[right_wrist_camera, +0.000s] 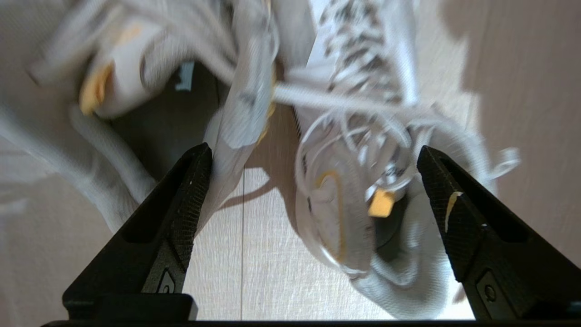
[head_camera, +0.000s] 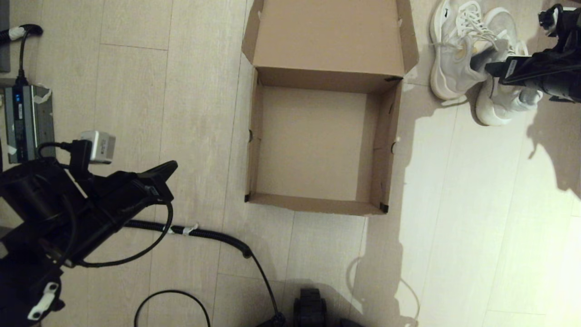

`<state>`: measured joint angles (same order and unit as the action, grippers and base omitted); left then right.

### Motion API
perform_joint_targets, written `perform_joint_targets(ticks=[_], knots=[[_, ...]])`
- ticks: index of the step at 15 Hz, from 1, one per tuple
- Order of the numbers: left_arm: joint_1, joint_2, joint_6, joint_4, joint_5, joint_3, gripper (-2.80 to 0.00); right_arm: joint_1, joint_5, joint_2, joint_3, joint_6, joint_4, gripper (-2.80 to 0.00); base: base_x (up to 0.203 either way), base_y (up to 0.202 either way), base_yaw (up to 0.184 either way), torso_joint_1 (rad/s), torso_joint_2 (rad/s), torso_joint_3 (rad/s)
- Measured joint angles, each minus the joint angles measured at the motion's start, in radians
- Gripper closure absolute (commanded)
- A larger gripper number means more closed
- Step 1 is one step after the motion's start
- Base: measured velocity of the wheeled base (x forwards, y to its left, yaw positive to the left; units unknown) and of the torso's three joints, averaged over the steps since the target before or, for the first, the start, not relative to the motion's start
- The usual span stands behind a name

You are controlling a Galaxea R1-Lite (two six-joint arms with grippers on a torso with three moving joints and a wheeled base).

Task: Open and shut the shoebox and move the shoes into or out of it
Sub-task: Put the shoes into the shoe box

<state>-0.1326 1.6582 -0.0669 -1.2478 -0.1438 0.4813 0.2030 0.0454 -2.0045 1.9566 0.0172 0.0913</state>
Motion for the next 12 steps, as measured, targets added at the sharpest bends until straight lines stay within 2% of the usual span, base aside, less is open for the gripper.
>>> perform_joint_targets(ticks=[4, 6, 12], knots=[[0.005, -0.015, -0.003, 0.000, 0.000, -0.026, 0.00, -0.024, 0.000, -0.024, 0.000, -0.008, 0.000, -2.80, 0.000, 0.000, 0.000, 0.000, 0.00, 0.000], [0.006, -0.018, -0.003, 0.000, 0.000, -0.027, 0.00, -0.026, 0.000, -0.029, 0.000, -0.041, -0.003, -2.80, 0.000, 0.000, 0.000, 0.000, 0.00, 0.000], [0.010, -0.030, -0.003, 0.000, 0.000, -0.030, 0.00, -0.024, 0.009, -0.012, 0.000, -0.091, -0.120, -2.80, 0.000, 0.000, 0.000, 0.000, 0.00, 0.000]])
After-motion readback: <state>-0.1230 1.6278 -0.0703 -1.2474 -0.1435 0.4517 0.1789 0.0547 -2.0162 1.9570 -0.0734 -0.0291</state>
